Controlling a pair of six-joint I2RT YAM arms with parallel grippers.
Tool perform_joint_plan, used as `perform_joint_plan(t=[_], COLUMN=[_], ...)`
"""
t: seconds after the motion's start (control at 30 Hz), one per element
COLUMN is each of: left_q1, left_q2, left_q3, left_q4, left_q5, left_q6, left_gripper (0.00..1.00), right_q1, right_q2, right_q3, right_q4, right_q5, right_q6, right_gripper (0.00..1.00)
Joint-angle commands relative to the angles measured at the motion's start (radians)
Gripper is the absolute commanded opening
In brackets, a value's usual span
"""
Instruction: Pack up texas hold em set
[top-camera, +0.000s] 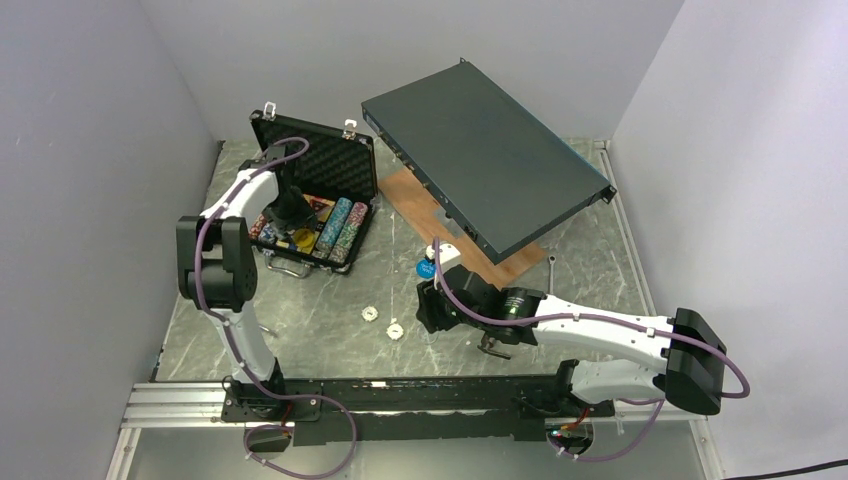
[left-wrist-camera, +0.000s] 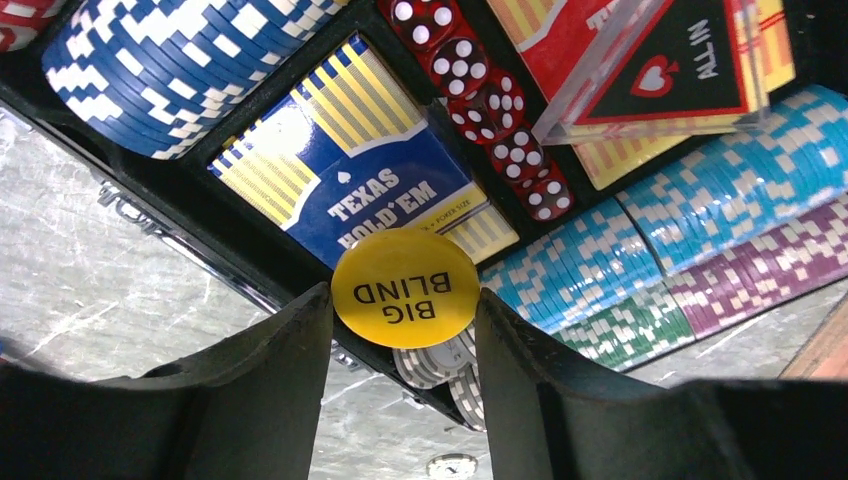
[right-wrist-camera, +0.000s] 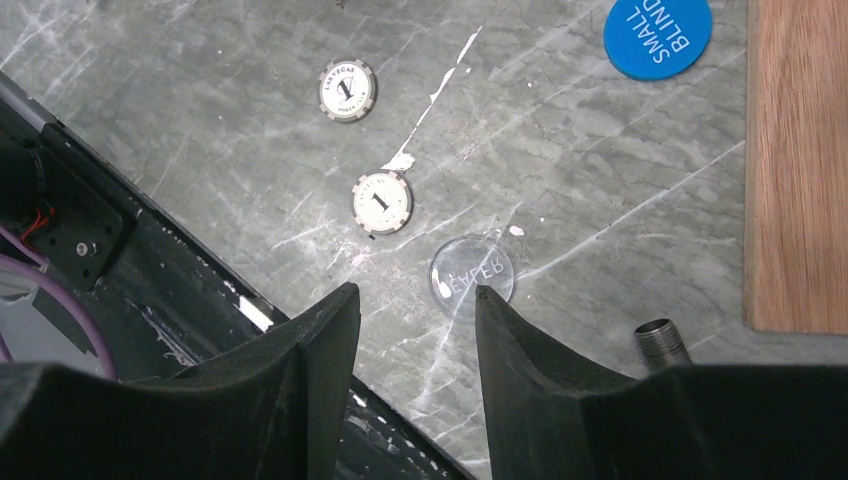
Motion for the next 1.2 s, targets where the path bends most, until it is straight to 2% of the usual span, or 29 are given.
perform_joint_plan(t=[0.0,0.17,0.4,0.63,0.77,0.87,1.07,1.17], left_q1=[0.006,0.008,0.007,0.008,0.008,-0.001,-0.101,-0.118], left_q2=[0.033,0.047,-0.002,-0.192,-0.345,-0.500,-0.844,-0.994], left_q3=[0.032,0.037,0.015,-0.082,-0.210,-0.364,-0.643,-0.767], left_q4=[0.003,-0.005,-0.002,0.031,0.064,0.090,0.111,0.134], left_q5=[0.019,0.026,0.040,0.004,0.084,0.192,0.356,0.427], left_q6=[0.025,0.025,0.024,0.043,0.056,0.063,0.088,0.060], left_gripper=[0.57,0.61,0.82,0.94,0.99,0.99,0.99,0.99], right_q1=[0.000,0.001,0.000,0.000,-0.001,-0.005,-0.076,-0.108], right_q2=[0.000,0.022,0.051,0.120,0.186,0.257,0.427,0.528], right_q3=[0.024,0.043,0.063,0.122,0.175,0.236,0.347,0.416], right_q4=[0.011,0.011,0.014,-0.049,-0.092,-0.128,-0.151,-0.165], right_q5=[0.013,0.008,-0.004,0.024,0.040,0.066,0.106,0.141], right_q6=[0.005,0.001,0.004,-0.003,-0.029,-0.078,-0.083,-0.046], right_gripper=[0.49,0.49,0.49,0.51,0.61,0.70,0.96,0.99])
